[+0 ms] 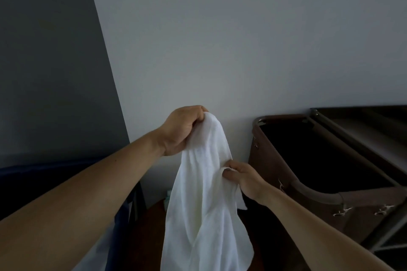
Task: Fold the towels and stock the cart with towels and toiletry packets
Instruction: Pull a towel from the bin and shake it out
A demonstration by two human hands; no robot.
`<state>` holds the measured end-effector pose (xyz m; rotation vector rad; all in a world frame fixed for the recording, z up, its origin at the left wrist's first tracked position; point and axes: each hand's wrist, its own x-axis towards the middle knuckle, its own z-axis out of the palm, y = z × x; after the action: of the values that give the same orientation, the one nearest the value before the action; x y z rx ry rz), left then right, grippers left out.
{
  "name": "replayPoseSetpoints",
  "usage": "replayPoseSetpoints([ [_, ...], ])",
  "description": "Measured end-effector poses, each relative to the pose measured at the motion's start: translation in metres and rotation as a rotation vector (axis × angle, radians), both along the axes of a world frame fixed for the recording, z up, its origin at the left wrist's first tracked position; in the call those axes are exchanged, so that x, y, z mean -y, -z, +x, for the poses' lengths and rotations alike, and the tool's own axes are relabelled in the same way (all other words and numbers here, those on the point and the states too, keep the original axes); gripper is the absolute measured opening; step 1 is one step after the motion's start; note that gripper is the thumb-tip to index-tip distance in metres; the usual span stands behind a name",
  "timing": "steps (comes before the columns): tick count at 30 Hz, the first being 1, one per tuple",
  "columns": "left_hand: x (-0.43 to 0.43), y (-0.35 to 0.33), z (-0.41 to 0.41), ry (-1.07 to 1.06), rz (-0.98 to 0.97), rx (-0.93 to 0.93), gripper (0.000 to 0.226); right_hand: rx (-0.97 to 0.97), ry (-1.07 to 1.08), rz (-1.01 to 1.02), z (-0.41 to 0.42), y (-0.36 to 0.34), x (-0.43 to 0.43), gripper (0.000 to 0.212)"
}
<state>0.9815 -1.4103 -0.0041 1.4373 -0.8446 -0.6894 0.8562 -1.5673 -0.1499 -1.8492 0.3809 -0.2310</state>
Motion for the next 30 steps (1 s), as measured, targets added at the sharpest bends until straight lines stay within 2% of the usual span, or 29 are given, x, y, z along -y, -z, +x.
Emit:
replayPoseSetpoints([
  [3,-0.007,0.004,0.015,-0.079,-0.013,-0.014,0.013,0.005,0.056,-0.085,-0.004,0.003,0.007,0.023],
  [5,-0.015,0.012,0.029,-0.237,0.043,-0.009,0.012,0.045,0.111,-0.127,-0.009,-0.003,0.012,0.018],
  [6,-0.019,0.019,0.037,-0.306,0.102,0.068,0.015,0.074,0.133,-0.131,-0.012,-0.009,0.015,0.017],
  [7,-0.025,0.026,0.045,-0.336,0.231,0.243,0.025,0.111,0.147,-0.133,-0.015,-0.016,0.018,0.018],
  [9,-0.033,0.036,0.052,-0.141,0.597,0.595,0.036,0.193,0.139,-0.124,-0.019,-0.037,0.020,0.023],
  [11,-0.031,0.042,0.042,0.117,0.799,0.603,0.021,0.230,0.071,-0.117,-0.018,-0.062,0.016,0.021],
  [12,-0.026,0.043,0.034,0.184,0.758,0.546,0.015,0.214,0.022,-0.157,-0.015,-0.073,0.010,0.019],
  [14,-0.011,0.040,0.015,0.199,0.568,0.490,0.021,0.149,-0.055,-0.290,-0.008,-0.086,-0.003,0.020],
  [16,0.003,0.039,0.004,0.205,0.480,0.535,0.020,0.111,-0.062,-0.358,-0.004,-0.088,-0.010,0.029],
  [18,0.006,0.042,0.001,0.223,0.469,0.596,0.015,0.102,-0.040,-0.356,-0.007,-0.083,-0.008,0.035],
  [22,0.002,0.046,0.006,0.097,0.308,0.542,0.021,0.076,0.036,-0.287,-0.023,-0.069,0.007,0.036],
  [25,0.001,0.038,0.007,-0.018,0.137,0.321,0.028,0.035,0.069,-0.187,-0.034,-0.056,0.012,0.031],
  [28,-0.002,0.033,0.006,-0.019,0.073,0.110,0.005,0.037,0.092,-0.115,-0.039,-0.053,0.012,0.025],
  [30,-0.009,0.037,0.007,-0.027,0.070,0.066,0.007,0.029,0.113,-0.180,-0.041,-0.054,0.018,0.029],
])
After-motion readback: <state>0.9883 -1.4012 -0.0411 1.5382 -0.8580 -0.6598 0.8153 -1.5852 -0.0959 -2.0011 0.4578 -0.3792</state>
